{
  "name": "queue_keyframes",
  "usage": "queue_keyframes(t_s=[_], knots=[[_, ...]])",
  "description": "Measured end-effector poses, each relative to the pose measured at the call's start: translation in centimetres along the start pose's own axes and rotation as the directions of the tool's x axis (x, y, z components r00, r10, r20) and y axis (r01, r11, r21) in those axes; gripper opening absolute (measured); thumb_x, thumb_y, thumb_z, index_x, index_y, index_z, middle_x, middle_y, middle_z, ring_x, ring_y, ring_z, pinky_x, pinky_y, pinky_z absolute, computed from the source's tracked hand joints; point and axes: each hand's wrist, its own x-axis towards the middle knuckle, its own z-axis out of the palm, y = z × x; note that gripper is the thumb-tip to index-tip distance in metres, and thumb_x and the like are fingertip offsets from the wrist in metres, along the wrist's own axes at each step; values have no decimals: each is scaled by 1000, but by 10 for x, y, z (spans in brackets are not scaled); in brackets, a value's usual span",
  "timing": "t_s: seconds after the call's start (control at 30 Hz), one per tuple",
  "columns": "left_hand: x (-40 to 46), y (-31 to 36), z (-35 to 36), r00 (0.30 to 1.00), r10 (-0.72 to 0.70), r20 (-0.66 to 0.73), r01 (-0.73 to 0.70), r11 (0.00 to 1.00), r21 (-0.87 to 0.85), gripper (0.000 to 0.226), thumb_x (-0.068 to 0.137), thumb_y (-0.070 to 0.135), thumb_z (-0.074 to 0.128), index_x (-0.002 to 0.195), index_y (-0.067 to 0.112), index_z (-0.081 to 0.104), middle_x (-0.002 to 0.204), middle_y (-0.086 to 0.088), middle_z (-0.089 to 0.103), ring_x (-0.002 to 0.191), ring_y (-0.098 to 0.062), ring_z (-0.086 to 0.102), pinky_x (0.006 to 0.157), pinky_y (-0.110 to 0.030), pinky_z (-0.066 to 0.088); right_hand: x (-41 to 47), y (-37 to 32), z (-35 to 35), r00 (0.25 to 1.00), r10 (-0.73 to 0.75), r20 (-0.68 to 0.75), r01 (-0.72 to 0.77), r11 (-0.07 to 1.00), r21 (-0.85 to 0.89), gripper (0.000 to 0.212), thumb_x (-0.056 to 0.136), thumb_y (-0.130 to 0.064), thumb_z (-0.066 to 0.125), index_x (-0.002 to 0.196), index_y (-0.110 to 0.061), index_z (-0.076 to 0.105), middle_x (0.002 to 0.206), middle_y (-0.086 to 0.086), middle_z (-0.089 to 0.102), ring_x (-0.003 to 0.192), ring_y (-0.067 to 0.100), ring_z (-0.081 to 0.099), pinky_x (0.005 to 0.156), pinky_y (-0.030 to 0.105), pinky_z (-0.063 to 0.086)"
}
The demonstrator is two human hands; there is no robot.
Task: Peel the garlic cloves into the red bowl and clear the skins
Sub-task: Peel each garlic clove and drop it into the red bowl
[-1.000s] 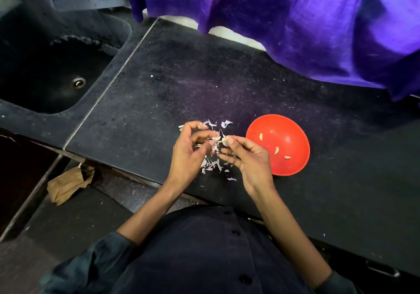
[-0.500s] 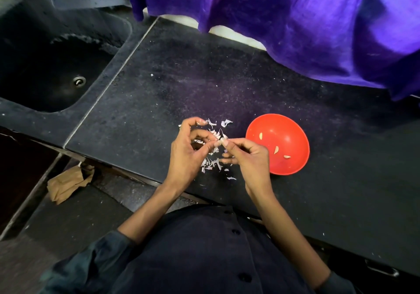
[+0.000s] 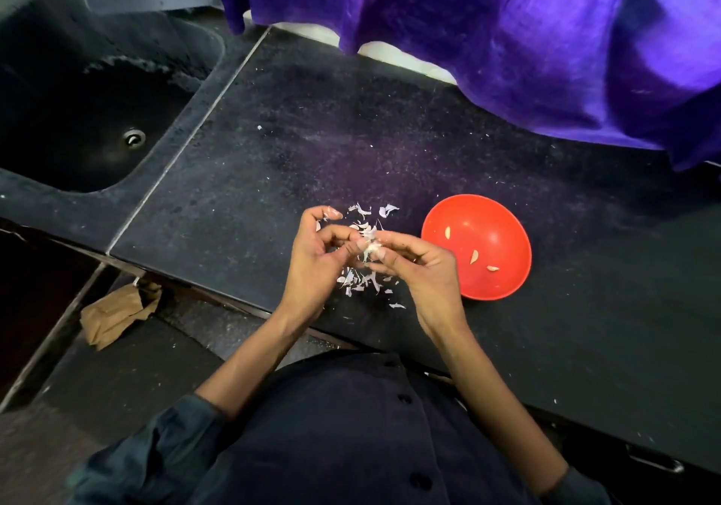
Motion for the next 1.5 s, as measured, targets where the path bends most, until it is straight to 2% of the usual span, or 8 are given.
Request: queue_keyframes(t_s=[0.2,0.47,0.77,0.93,1.07,1.2,1.37,1.5], knots=[[1,0,2,989,-140,44,145,979,-145,39,86,-7,62,113,13,41,79,-3,69,76,-20,66,75,-48,55,0,1,4,998,-69,-7,69,998,11,22,82,12,63,95,-4,72,107,28,66,84,32,71,71,32,59],[2,-2,2,984,-177,8,176,972,-158,43,80,-7,65,103,16,37,80,-10,65,71,-24,61,67,-38,54,-1,1,6,994,-102,26,102,995,13,25,83,14,61,91,-7,72,90,6,74,79,23,72,70,29,59],[3,-5,7,987,-164,5,163,983,-83,43,87,-19,52,90,17,28,73,-4,57,65,-12,60,63,-29,54,-2,0,5,989,-146,13,147,979,-140,22,80,10,68,96,-5,73,90,16,68,75,22,71,72,26,58],[5,-6,8,990,-140,-23,139,989,-47,44,87,-18,52,89,17,27,76,-8,56,69,-27,57,63,-27,54,-2,1,4,980,-198,6,195,957,-216,22,80,6,71,91,-13,76,87,7,71,78,34,71,75,33,59],[5,-7,11,986,-144,-81,139,988,-62,43,86,-20,51,90,16,28,76,-10,58,67,-23,57,65,-25,54,-1,1,7,972,-235,0,227,936,-269,26,80,4,72,89,-20,76,86,-1,71,77,29,71,72,29,59],[2,-6,14,987,-79,-141,81,997,11,46,85,-23,50,88,17,27,74,-8,56,63,-19,57,63,-25,53,1,3,7,966,-258,-8,239,907,-347,16,80,-1,74,93,-10,77,89,3,73,79,24,71,73,33,58],[-1,-7,14,975,64,-214,-9,968,249,40,74,2,62,85,24,30,75,4,62,72,-29,58,77,-55,52,-2,0,10,966,-256,-33,231,913,-336,23,80,-3,75,89,-24,77,88,-3,74,80,17,70,74,33,58],[-4,-3,18,962,148,-229,-56,929,366,40,78,-5,65,89,14,32,76,6,63,71,-18,59,75,-45,52,-2,1,9,966,-252,-61,223,926,-304,26,80,1,74,88,-24,77,87,2,74,79,20,71,71,32,59]])
